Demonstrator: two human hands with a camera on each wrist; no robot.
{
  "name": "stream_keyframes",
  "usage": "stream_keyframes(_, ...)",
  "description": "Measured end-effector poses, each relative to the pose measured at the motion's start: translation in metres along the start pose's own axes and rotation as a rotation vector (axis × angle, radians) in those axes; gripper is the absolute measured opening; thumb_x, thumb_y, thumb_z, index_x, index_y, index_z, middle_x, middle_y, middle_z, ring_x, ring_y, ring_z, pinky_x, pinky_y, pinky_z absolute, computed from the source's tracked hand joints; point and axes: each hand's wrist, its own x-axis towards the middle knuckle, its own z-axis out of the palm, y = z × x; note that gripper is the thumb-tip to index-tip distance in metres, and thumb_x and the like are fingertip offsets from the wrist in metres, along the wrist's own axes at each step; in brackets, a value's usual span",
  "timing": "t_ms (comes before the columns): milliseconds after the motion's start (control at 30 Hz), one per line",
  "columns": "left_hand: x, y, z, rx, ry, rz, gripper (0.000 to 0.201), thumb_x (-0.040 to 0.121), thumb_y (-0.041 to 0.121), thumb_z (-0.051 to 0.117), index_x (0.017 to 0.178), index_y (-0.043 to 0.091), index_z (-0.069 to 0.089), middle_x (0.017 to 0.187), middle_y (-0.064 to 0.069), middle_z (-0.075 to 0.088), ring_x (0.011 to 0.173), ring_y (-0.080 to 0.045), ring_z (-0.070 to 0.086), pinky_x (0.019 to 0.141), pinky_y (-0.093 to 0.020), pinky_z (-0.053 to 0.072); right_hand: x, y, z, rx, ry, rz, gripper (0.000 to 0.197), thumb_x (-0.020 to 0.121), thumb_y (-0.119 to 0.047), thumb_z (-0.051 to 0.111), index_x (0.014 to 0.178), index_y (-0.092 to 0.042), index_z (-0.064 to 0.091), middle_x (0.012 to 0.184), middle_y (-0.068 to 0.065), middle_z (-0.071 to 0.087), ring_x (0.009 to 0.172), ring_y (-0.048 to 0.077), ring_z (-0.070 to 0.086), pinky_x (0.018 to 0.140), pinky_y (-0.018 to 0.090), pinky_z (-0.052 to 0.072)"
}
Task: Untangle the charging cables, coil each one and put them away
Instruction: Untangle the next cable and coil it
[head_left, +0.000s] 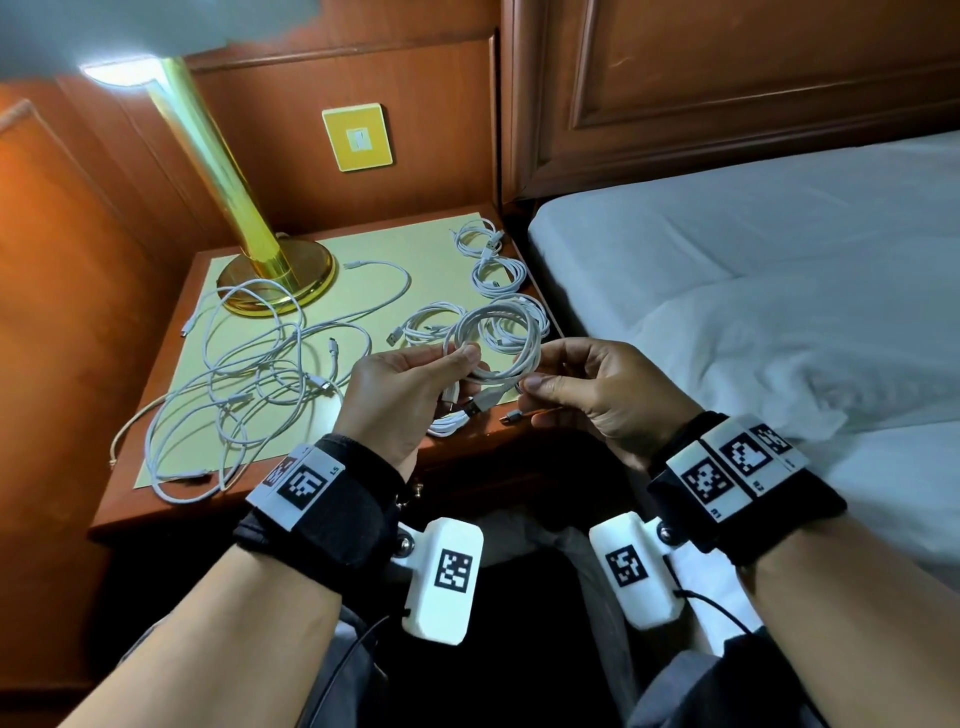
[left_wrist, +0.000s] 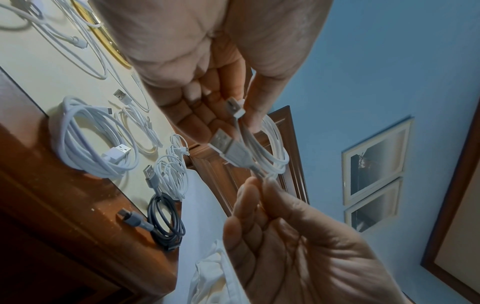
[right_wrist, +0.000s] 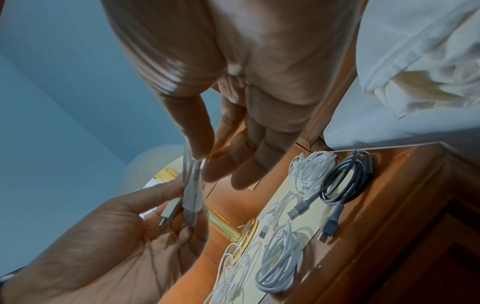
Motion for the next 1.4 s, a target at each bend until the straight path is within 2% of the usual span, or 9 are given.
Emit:
stream_keyframes(167,0.001,-0.001,-0.001,0.015,-0.011,0.003,0.013,0.081,0.012,0.08,0.082,0.0,0.079,0.083,-0.022,0.071,0.077,-0.031,0.065,0.09,-0.048,0.057,-0.001,-0.001,0.0,-0.019,-0.003,-0.006,0.012,0.087,0.0,0.069,0.097,-0.008,0.069,0.088,0.005,0.071,0.079,0.019,0.072,0.067,0.029,0.057)
stream_keyframes(333,0.002,-0.006,-0.004,0.289,-0.07,0.143,0.019,0.084,0.03,0.079,0.079,0.013,0.08,0.083,-0.02,0.074,0.073,-0.029,0.064,0.082,-0.047,0.055,0.0,-0.005,-0.001,0.008,0.045,0.017,0.033,0.08,-0.033,0.072,0.105,-0.011,0.068,0.087,0.005,0.067,0.074,0.017,0.069,0.06,0.028,0.055)
stream_keyframes(500,-0.002,-0.004,-0.001,0.571,-0.07,0.191,0.029,0.092,0.05,0.065,0.085,0.025,0.078,0.089,-0.003,0.076,0.089,-0.024,0.069,0.086,-0.043,0.054,0.002,0.004,-0.004,-0.183,0.154,-0.01,0.011,0.092,-0.021,0.069,0.092,-0.011,0.072,0.076,0.002,0.07,0.068,0.016,0.069,0.067,0.033,0.057)
stream_keyframes(633,0.008,-0.005,-0.007,0.434,-0.018,0.109,0.035,0.089,0.06,0.061,0.086,0.027,0.073,0.09,0.003,0.076,0.09,-0.023,0.071,0.087,-0.045,0.055,0.004,0.004,-0.004,-0.097,0.179,0.047,0.009,0.093,-0.015,0.066,0.089,-0.008,0.07,0.071,0.001,0.07,0.06,0.014,0.065,0.064,0.03,0.057)
stream_keyframes(833,0.033,0.009,-0.044,0.5,0.043,0.123,0.031,0.099,0.044,0.057,0.094,0.017,0.072,0.094,0.001,0.076,0.084,-0.021,0.073,0.076,-0.038,0.056,0.005,0.003,0.0,-0.279,0.209,0.073,0.011,0.093,-0.017,0.068,0.089,-0.008,0.073,0.073,0.006,0.073,0.063,0.019,0.068,0.071,0.037,0.058)
stream_keyframes(1033,0.079,0.019,-0.085,0.921,0.176,0.191,0.026,0.098,0.037,0.057,0.097,0.015,0.07,0.093,0.0,0.067,0.085,-0.019,0.059,0.072,-0.028,0.041,0.084,-0.047,0.026,-0.428,0.218,0.036,0.016,0.095,-0.015,0.067,0.087,-0.001,0.067,0.063,0.007,0.067,0.057,0.016,0.068,0.059,0.033,0.059)
stream_keyframes(1133,0.092,0.018,-0.099,0.981,0.212,0.196,0.029,0.098,0.037,0.057,0.103,0.013,0.07,0.098,-0.004,0.07,0.09,-0.021,0.061,0.074,-0.03,0.045,0.145,-0.064,0.041,-0.453,0.273,0.071,0.013,0.094,-0.011,0.067,0.095,0.001,0.063,0.066,0.013,0.065,0.05,0.014,0.067,0.056,0.033,0.06)
stream_keyframes(1267,0.11,0.011,-0.112,1.044,0.186,0.182,0.026,0.096,0.039,0.057,0.105,0.019,0.071,0.105,-0.002,0.072,0.098,-0.023,0.063,0.086,-0.036,0.051,0.213,-0.065,0.06,-0.541,0.296,0.234,0.016,0.097,-0.011,0.061,0.105,0.003,0.06,0.068,0.015,0.065,0.048,0.014,0.065,0.062,0.039,0.06)
stream_keyframes(1400,0.14,0.007,-0.127,1.187,0.169,0.129,0.029,0.096,0.047,0.053,0.118,0.032,0.065,0.124,-0.001,0.06,0.118,-0.026,0.054,0.101,-0.042,0.041,0.255,-0.051,0.076,-0.66,0.319,0.379,0.017,0.104,-0.009,0.044,0.096,0.002,0.054,0.072,0.012,0.065,0.038,0.007,0.062,0.06,0.036,0.056)
